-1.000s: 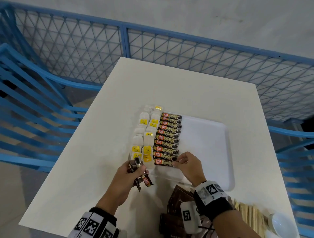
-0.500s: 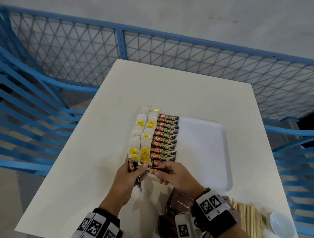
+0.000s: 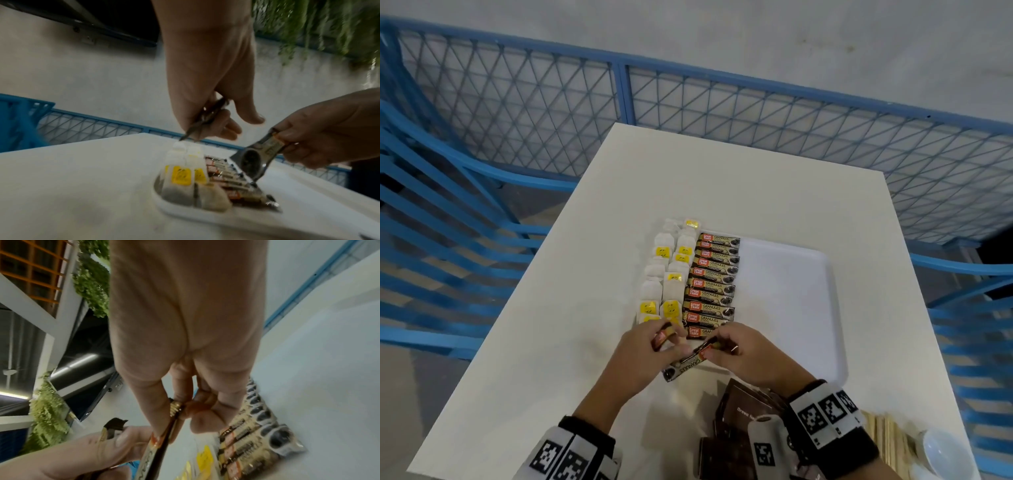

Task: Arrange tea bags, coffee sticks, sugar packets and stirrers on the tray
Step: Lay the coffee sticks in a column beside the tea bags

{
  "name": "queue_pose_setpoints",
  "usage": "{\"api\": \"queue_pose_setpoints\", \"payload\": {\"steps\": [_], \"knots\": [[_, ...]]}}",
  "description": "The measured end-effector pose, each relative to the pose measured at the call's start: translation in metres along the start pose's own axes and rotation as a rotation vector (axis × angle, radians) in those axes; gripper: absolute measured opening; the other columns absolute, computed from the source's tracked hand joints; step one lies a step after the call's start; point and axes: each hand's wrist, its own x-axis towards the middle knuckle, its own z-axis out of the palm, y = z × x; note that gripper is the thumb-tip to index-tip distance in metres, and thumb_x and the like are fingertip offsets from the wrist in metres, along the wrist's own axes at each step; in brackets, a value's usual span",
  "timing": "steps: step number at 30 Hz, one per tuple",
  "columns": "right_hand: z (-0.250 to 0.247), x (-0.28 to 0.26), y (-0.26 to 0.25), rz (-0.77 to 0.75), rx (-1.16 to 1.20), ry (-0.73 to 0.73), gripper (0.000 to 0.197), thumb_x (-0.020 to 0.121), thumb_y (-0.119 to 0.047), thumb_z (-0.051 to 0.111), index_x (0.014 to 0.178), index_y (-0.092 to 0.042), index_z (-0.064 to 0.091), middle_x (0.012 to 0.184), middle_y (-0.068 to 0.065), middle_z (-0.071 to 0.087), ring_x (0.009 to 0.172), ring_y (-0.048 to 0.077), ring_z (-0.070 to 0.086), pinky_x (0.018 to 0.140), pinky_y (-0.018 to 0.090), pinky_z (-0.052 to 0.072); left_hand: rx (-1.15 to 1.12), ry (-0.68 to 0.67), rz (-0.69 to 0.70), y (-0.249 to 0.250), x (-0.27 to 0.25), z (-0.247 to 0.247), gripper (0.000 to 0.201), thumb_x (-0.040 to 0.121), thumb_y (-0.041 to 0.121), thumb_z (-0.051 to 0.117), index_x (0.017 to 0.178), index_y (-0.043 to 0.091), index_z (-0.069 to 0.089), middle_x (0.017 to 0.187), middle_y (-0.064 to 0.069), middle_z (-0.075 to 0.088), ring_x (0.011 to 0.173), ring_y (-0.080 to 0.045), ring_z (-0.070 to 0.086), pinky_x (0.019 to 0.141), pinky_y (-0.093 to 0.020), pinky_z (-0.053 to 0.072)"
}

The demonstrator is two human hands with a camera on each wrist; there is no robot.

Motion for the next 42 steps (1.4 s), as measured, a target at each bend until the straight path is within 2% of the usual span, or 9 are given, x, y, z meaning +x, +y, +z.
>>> {"api": "queue_pose_setpoints", "payload": {"steps": [3, 8, 15, 22, 25, 28, 32, 37, 42], "knots": [[0.002, 0.003, -0.007, -0.071, 0.06, 0.064, 0.006, 0.088, -0.023, 0.062, 0.084, -0.026, 0.059, 0.079, -0.009, 0.051, 0.07, 0.001, 0.046, 0.067, 0.015, 0.039, 0.067, -0.085, 0.01, 0.005, 0.001, 0.005, 0.008, 0.08, 0.023, 0.072, 0.079, 0.028, 0.066, 0.073, 0.008, 0.066, 0.072, -0.003, 0.06, 0.061, -0.01, 0.044], [0.015, 0.002, -0.009, 0.051, 0.334, 0.138, 0.024, 0.087, -0.031, 0.062, 0.107, -0.028, 0.048, 0.089, -0.011, 0.059, 0.077, 0.0, 0.056, 0.072, 0.016, 0.047, -0.067, 0.073, -0.035, 0.005, 0.002, 0.007, 0.003, 0.085, 0.025, 0.067, 0.083, 0.022, 0.067, 0.069, 0.01, 0.065, 0.068, -0.008, 0.059, 0.063, -0.021, 0.043], [0.019, 0.0, 0.007, 0.131, 0.526, 0.09, 0.006, 0.087, -0.011, 0.062, 0.089, -0.016, 0.059, 0.076, 0.001, 0.064, 0.069, 0.014, 0.059, 0.069, 0.026, 0.051, -0.251, 0.037, -0.172, -0.001, -0.002, 0.011, 0.015, 0.087, 0.029, 0.063, 0.086, 0.013, 0.065, 0.056, 0.004, 0.051, 0.054, -0.012, 0.042, 0.057, -0.025, 0.036], [0.002, 0.005, 0.038, 0.197, 0.083, 0.273, 0.018, 0.087, -0.012, 0.062, 0.103, -0.017, 0.069, 0.094, 0.002, 0.058, 0.075, 0.011, 0.055, 0.07, 0.013, 0.044, -0.717, 0.087, -0.411, -0.002, 0.001, 0.003, 0.02, 0.087, 0.014, 0.053, 0.105, 0.009, 0.06, 0.068, -0.004, 0.046, 0.056, -0.009, 0.048, 0.057, -0.024, 0.046], [0.006, 0.011, 0.041, 0.158, -0.039, 0.263, 0.022, 0.087, -0.01, 0.062, 0.108, -0.012, 0.069, 0.092, 0.0, 0.051, 0.083, 0.011, 0.05, 0.07, 0.004, 0.036, -0.62, 0.098, -0.387, -0.007, 0.001, 0.0, 0.047, 0.063, 0.028, 0.048, 0.106, 0.017, 0.063, 0.094, -0.001, 0.05, 0.083, -0.008, 0.046, 0.076, -0.029, 0.034], [0.013, 0.02, 0.043, 0.14, -0.1, 0.258, 0.023, 0.086, -0.01, 0.062, 0.108, -0.01, 0.068, 0.094, 0.0, 0.052, 0.085, 0.011, 0.051, 0.069, 0.001, 0.036, -0.573, 0.095, -0.382, -0.009, 0.001, 0.0, 0.06, 0.061, 0.032, 0.043, 0.116, 0.018, 0.062, 0.108, -0.003, 0.047, 0.086, -0.009, 0.043, 0.072, -0.026, 0.031], [0.019, 0.026, 0.044, 0.134, -0.122, 0.271, 0.015, 0.084, -0.009, 0.063, 0.097, -0.015, 0.06, 0.097, -0.001, 0.056, 0.085, 0.009, 0.053, 0.071, 0.006, 0.04, -0.566, 0.073, -0.316, -0.009, -0.001, -0.002, 0.031, 0.091, 0.012, 0.041, 0.114, 0.013, 0.062, 0.075, -0.004, 0.045, 0.055, -0.011, 0.039, 0.057, -0.024, 0.031], [0.016, 0.026, 0.042, 0.168, -0.24, 0.272, 0.016, 0.082, -0.021, 0.065, 0.094, -0.016, 0.055, 0.094, -0.003, 0.052, 0.083, 0.015, 0.054, 0.076, 0.026, 0.047, -0.493, 0.032, -0.28, -0.014, -0.005, -0.004, 0.022, 0.094, 0.001, 0.043, 0.099, 0.011, 0.062, 0.085, -0.008, 0.059, 0.073, -0.018, 0.054, 0.067, -0.025, 0.046], [0.013, 0.018, 0.038, 0.115, -0.205, 0.329, 0.015, 0.088, -0.026, 0.059, 0.096, -0.013, 0.061, 0.092, -0.003, 0.053, 0.077, 0.007, 0.052, 0.068, 0.012, 0.04, -0.368, 0.031, -0.216, -0.016, -0.002, 0.004, 0.015, 0.086, 0.001, 0.059, 0.097, 0.012, 0.063, 0.09, -0.007, 0.063, 0.083, -0.018, 0.058, 0.069, -0.021, 0.049]]}}
